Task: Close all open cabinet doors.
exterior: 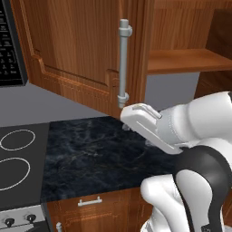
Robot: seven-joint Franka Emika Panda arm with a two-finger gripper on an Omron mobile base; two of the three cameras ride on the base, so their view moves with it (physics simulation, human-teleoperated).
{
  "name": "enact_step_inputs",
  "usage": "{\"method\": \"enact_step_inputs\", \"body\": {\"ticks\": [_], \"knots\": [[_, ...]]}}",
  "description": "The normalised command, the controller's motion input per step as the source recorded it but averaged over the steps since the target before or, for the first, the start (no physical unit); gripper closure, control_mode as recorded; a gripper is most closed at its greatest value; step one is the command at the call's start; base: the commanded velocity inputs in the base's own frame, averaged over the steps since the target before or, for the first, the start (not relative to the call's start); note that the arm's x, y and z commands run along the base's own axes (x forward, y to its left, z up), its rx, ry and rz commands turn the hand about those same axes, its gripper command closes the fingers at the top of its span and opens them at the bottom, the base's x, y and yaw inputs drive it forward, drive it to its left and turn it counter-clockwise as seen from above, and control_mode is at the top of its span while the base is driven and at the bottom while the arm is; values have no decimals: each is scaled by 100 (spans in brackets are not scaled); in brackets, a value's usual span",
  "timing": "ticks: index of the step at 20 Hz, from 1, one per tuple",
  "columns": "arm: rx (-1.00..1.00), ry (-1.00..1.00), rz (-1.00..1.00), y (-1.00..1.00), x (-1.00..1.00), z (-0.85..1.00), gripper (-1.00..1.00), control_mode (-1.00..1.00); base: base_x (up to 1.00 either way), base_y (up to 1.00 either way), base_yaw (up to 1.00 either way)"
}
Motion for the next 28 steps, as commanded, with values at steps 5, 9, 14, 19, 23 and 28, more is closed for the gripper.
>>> {"method": "enact_step_inputs", "body": {"ticks": [5, 9, 14, 19, 23, 28], "knots": [[16, 2, -10, 34, 12, 18, -100, -100, 0, 0, 0], [17, 2, -9, 35, 18, 18, -100, -100, 0, 0, 0], [16, 0, -13, 36, 31, 8, -100, -100, 0, 0, 0], [11, 0, -19, 33, 41, 0, -100, -100, 0, 0, 0], [3, 0, -26, 18, 50, 0, -100, -100, 0, 0, 0], [1, 0, -35, 2, 48, 9, -100, -100, 0, 0, 0]]}}
